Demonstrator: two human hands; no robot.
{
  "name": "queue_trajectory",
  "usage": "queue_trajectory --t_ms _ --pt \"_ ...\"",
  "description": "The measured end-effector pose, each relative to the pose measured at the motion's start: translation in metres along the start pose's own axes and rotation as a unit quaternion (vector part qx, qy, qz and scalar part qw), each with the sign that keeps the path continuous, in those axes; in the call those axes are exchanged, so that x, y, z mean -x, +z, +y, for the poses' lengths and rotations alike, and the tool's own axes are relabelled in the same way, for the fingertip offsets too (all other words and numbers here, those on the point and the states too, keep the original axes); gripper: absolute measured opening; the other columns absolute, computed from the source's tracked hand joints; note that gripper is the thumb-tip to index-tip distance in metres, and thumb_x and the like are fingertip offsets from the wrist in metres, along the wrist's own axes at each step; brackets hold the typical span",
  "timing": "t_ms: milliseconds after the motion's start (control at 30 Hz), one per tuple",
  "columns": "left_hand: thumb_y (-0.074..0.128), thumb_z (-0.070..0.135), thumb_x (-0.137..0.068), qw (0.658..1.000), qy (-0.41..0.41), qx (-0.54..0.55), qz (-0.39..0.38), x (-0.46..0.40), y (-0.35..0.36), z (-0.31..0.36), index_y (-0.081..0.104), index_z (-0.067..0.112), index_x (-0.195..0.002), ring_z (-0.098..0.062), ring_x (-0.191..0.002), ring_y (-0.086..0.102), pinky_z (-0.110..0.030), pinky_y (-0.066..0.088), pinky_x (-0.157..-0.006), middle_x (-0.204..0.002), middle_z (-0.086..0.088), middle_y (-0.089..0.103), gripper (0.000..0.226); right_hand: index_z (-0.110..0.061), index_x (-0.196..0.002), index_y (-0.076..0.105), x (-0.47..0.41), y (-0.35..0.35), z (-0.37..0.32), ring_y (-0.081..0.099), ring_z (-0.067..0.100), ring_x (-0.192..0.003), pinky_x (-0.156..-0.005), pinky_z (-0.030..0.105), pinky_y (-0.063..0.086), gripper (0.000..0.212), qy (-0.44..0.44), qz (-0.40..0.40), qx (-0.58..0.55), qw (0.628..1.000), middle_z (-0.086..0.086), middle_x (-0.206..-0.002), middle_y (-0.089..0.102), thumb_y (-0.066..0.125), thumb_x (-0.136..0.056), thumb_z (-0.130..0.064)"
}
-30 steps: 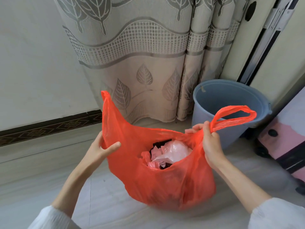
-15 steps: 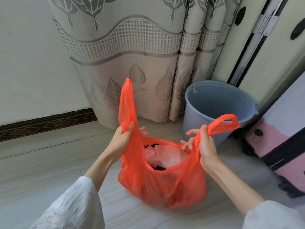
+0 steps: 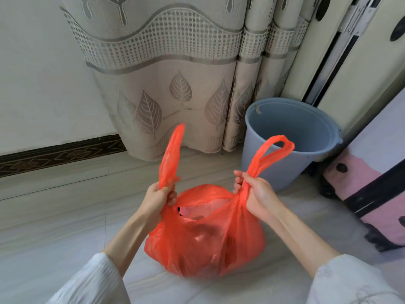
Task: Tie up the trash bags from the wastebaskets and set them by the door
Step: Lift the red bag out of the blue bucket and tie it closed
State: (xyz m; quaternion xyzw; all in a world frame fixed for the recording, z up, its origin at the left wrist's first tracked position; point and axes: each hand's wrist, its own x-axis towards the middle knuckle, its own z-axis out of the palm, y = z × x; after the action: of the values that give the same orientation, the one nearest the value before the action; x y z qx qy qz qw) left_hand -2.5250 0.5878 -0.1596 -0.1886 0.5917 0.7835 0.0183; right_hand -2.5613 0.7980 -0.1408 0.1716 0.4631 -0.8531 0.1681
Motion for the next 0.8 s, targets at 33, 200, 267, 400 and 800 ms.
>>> queue_trajectory --t_ms 33,200,267,400,800 --pt "0.038 0.017 -0.096 0.999 0.009 0.030 0.007 0.001 0.000 -0.001 0.054 0.004 -0.095 -0.005 -0.037 0.040 -0.016 0.035 -0.038 -0.058 -0.003 0.039 0.020 -0.008 -0.077 0.050 0.001 0.002 0.001 0.056 0.009 -0.038 -0.049 0.021 0.045 0.031 -0.009 -0.003 -0.003 1.000 0.002 -0.047 0.052 0.029 -0.099 -0.013" --pt "0.027 0.035 -0.098 0.992 0.012 0.124 -0.003 0.006 0.006 0.003 0.041 0.018 -0.076 -0.009 -0.027 0.026 -0.031 0.058 -0.053 -0.034 0.007 0.026 0.031 -0.013 -0.072 0.040 0.011 0.007 0.003 0.028 0.007 -0.024 -0.050 0.025 0.049 0.031 -0.045 -0.030 0.108 0.993 -0.008 -0.031 0.024 0.029 -0.100 -0.021" --pt "0.028 0.037 -0.098 0.997 0.003 0.075 -0.004 0.009 0.009 0.004 0.036 0.020 -0.074 -0.004 -0.028 0.015 -0.015 0.038 -0.035 -0.035 0.011 0.020 0.030 -0.016 -0.074 0.039 0.014 0.008 0.006 0.016 0.004 -0.027 -0.035 0.016 0.031 0.025 -0.036 -0.024 0.154 0.987 -0.011 -0.035 0.020 0.036 -0.098 -0.021" --pt "0.037 0.035 -0.094 0.999 -0.025 -0.013 -0.021 0.008 0.010 0.002 0.029 0.024 -0.070 -0.004 -0.032 0.014 -0.010 0.017 -0.035 -0.040 0.010 0.021 0.027 -0.023 -0.079 0.038 0.015 0.008 0.011 0.017 0.003 -0.029 -0.033 0.010 0.016 0.017 0.064 -0.046 0.167 0.983 -0.008 -0.043 0.024 0.039 -0.093 -0.032" --pt "0.030 0.025 -0.098 0.962 0.022 -0.240 -0.128 0.023 0.025 -0.001 0.044 0.017 -0.071 -0.004 -0.033 0.022 -0.014 0.024 -0.037 -0.052 0.003 0.023 0.032 -0.013 -0.060 0.043 0.010 0.007 0.027 0.020 -0.001 -0.023 -0.030 0.008 0.013 0.032 0.022 0.040 0.327 0.944 0.002 -0.054 0.029 0.039 -0.089 0.001"
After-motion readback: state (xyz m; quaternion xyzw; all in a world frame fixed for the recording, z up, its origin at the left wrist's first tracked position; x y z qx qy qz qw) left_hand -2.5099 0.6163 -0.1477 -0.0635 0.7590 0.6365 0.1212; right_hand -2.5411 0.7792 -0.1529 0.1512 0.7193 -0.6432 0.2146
